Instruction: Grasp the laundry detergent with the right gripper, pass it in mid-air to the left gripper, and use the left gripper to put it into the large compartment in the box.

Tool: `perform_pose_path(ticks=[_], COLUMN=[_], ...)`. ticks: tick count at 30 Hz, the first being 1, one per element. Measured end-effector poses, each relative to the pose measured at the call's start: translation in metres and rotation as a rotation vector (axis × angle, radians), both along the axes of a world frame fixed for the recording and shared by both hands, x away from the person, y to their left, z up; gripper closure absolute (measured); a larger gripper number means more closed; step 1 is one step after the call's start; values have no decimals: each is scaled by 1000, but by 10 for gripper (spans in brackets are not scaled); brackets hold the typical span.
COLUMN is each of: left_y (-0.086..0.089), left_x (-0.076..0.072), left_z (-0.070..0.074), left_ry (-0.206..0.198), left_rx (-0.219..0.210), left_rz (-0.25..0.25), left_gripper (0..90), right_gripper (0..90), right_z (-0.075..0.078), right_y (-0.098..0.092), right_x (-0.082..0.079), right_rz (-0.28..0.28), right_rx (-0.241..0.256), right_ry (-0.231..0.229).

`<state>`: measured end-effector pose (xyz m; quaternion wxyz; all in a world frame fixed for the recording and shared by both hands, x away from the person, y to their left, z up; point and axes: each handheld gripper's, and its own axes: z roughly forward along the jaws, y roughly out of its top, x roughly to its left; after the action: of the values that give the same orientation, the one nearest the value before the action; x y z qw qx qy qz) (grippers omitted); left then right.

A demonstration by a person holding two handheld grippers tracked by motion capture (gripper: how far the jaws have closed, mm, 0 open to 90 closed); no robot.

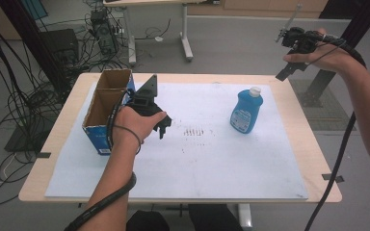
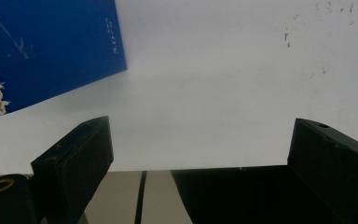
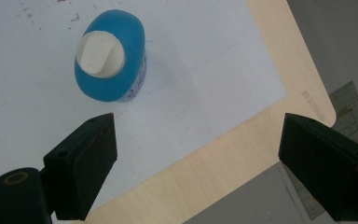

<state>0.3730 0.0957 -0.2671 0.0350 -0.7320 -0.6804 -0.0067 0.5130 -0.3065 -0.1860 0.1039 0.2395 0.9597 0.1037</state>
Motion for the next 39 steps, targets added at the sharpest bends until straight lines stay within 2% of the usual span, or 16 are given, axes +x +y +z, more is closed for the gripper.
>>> perform_pose_path(ticks=[13, 22, 29, 39], left_y=[1, 4, 4, -1], left_x=[-2, -6, -7, -5], left_z=[3, 2, 3, 7], left_ry=[-7, -6, -11, -27], left_rx=[4, 6, -2, -5], left_rz=[-3, -8, -19, -31], left_gripper=[70, 69, 68, 67], right_gripper=[113, 104, 97, 77], right_z=[-3, -2, -10, -23], right_y=[1, -6, -9, -16], right_x=[-3, -12, -22, -42], right_rz=[9, 20, 37, 44], right_rx=[-6, 12, 17, 73], right_ry=[10, 12, 28, 54])
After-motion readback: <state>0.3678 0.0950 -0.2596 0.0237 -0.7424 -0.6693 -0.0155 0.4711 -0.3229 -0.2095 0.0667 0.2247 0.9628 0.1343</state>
